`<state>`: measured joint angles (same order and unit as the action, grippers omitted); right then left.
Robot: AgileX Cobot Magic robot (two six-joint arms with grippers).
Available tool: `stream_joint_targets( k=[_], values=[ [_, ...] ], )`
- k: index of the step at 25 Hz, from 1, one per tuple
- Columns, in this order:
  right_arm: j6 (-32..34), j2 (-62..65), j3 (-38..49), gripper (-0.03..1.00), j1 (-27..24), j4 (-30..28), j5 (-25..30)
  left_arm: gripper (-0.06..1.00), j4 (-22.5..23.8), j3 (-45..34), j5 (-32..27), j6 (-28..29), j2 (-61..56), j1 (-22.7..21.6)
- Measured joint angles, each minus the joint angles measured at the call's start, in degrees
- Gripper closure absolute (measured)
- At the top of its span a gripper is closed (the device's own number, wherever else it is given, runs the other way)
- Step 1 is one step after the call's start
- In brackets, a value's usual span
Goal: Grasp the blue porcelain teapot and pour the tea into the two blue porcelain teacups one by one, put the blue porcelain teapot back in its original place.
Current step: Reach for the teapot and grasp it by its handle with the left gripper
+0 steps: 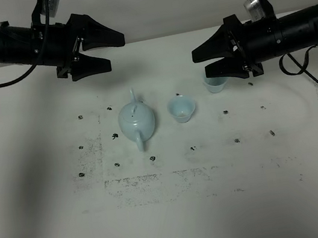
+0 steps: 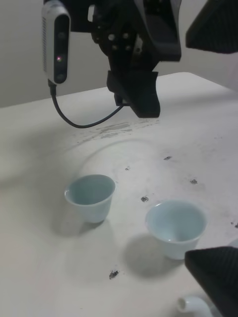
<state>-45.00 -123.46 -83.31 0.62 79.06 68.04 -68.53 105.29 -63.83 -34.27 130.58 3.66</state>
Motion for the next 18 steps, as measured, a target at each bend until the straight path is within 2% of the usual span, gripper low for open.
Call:
stream_joint_targets(
  k=[10, 12, 15, 18],
  values=[
    [-1.10, 0.00, -0.06, 0.43, 0.00, 0.42, 0.00, 0.87, 0.00, 0.05, -0.85, 0.70, 0.00, 0.00],
    [-1.86, 0.54, -1.17, 0.43, 0.00, -1.46, -0.34, 0.87, 0.00, 0.05, -0.85, 0.74, 0.00, 0.00],
    [0.95, 2.95, -4.89, 0.43, 0.00, -10.06, -2.03, 0.87, 0.00, 0.05, -0.85, 0.74, 0.00, 0.00],
    [11.12, 6.01, -9.46, 0.43, 0.00, -27.19, -3.42, 0.87, 0.00, 0.05, -0.89, 0.74, 0.00, 0.00]
  ],
)
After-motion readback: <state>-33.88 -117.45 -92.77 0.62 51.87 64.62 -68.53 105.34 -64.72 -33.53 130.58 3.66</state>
